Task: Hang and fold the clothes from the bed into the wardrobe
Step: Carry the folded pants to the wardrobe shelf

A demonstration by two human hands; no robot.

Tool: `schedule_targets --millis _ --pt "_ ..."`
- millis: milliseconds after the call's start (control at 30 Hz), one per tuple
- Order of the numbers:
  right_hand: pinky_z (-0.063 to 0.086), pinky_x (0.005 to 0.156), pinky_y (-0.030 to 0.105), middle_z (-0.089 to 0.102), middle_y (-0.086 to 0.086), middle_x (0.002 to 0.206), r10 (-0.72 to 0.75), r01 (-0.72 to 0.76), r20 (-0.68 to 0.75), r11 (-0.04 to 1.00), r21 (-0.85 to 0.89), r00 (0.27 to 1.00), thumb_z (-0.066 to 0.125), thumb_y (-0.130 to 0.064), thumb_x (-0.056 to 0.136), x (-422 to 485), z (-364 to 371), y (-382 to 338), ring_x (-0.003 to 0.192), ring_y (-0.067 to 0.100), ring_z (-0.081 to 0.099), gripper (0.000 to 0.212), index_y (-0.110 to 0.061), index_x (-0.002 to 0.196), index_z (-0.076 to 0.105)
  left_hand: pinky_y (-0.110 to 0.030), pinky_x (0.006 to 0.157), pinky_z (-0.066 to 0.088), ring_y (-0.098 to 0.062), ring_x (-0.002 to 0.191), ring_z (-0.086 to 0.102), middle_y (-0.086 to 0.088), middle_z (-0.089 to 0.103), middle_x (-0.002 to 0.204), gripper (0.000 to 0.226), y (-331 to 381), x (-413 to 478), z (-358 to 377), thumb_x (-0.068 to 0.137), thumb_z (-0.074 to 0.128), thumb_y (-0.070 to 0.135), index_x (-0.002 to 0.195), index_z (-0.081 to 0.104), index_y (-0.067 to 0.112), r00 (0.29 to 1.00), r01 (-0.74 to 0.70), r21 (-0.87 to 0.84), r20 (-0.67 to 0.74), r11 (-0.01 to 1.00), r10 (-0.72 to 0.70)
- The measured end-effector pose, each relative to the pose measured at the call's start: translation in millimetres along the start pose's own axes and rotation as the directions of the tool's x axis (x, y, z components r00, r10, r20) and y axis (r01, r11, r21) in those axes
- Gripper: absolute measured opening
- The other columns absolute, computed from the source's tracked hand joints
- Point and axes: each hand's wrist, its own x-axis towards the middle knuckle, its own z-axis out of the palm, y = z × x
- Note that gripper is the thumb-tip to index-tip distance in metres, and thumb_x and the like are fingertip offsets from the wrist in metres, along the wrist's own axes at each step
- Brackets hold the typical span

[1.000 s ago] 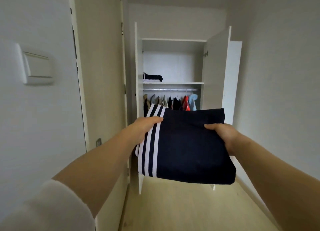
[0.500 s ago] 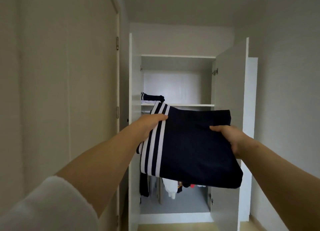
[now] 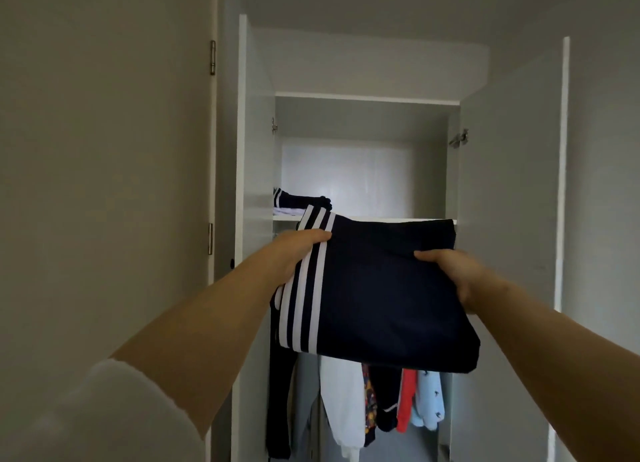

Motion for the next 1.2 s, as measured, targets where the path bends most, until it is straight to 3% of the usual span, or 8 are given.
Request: schedule_targets --millis 100,200,333,433,633,833,967,1200 --pt "0.047 0.058 0.035 0.065 0.013 0.090 -0.041 0.041 0.015 0.999 0.012 0.999 0.065 -0.012 0.084 60 24 -7 0.077 0.027 0.061 0.031 -0.003 0.113 0.058 -0.021 0.041 0.047 -0.015 0.055 0.065 -0.002 0.068 0.065 0.016 -1 62 -14 0.083 0.067 0.027 0.081 0.060 0.013 0.999 -0.026 -0.036 -0.026 0.999 0.025" --pt "0.048 0.062 0.036 0.063 0.014 0.094 -0.059 0.059 -0.011 0.998 0.008 0.998 0.065 -0.010 0.083 115 40 -1 0.079 0.027 0.060 0.035 -0.003 0.116 0.056 -0.017 0.034 0.044 -0.011 0.043 0.063 0.002 0.065 0.051 0.018 -3 120 -19 0.083 0.068 0.027 0.076 0.057 0.014 0.999 -0.027 -0.033 -0.032 0.999 0.026" --pt "0.046 0.062 0.037 0.063 0.017 0.103 -0.061 0.061 -0.026 0.998 -0.007 0.998 0.065 -0.011 0.084 184 47 3 0.080 0.028 0.059 0.034 -0.005 0.116 0.055 -0.022 0.045 0.047 -0.015 0.061 0.063 -0.002 0.066 0.068 0.018 -13 190 -13 0.082 0.068 0.029 0.077 0.057 0.016 1.000 -0.001 -0.008 -0.022 1.000 0.001" --pt "0.045 0.055 0.035 0.063 0.012 0.091 -0.083 0.083 0.012 0.997 -0.004 0.997 0.064 -0.012 0.084 238 53 1 0.077 0.027 0.060 0.027 -0.009 0.109 0.055 -0.021 0.045 0.047 -0.015 0.061 0.063 -0.002 0.066 0.068 0.018 -21 242 -10 0.083 0.067 0.031 0.078 0.058 0.016 1.000 0.008 -0.018 -0.026 1.000 -0.009" --pt "0.050 0.060 0.035 0.065 0.017 0.105 -0.070 0.068 0.082 0.997 0.029 0.994 0.065 -0.014 0.084 356 66 4 0.088 0.032 0.063 0.034 -0.005 0.116 0.057 -0.028 0.052 0.047 -0.019 0.070 0.061 -0.006 0.063 0.079 0.024 -17 347 -1 0.083 0.068 0.034 0.084 0.054 0.015 0.993 -0.029 0.060 -0.112 0.998 0.036" --pt "0.047 0.056 0.035 0.064 0.012 0.094 -0.147 0.142 0.155 0.989 0.039 0.977 0.065 -0.014 0.084 473 78 -27 0.081 0.027 0.061 0.025 -0.008 0.108 0.057 -0.032 0.058 0.051 -0.024 0.076 0.066 -0.011 0.068 0.090 0.037 12 448 4 0.079 0.070 0.039 0.100 0.058 0.011 0.982 -0.034 0.106 -0.181 0.994 0.053" --pt "0.046 0.054 0.034 0.064 0.011 0.094 -0.152 0.148 0.218 0.988 0.038 0.964 0.065 -0.015 0.085 537 99 -39 0.080 0.027 0.062 0.022 -0.009 0.105 0.057 -0.026 0.045 0.051 -0.019 0.056 0.067 -0.006 0.070 0.067 0.030 23 505 -5 0.080 0.070 0.039 0.086 0.058 0.012 0.968 -0.039 0.141 -0.238 0.989 0.073" --pt "0.046 0.051 0.033 0.066 0.010 0.091 -0.198 0.195 0.262 0.980 0.038 0.945 0.064 -0.015 0.085 626 151 -71 0.075 0.025 0.062 0.024 -0.008 0.108 0.059 -0.031 0.049 0.049 -0.021 0.064 0.064 -0.008 0.066 0.075 0.036 50 595 -41 0.078 0.070 0.043 0.084 0.053 0.012 0.941 -0.081 0.233 -0.304 0.969 0.152"
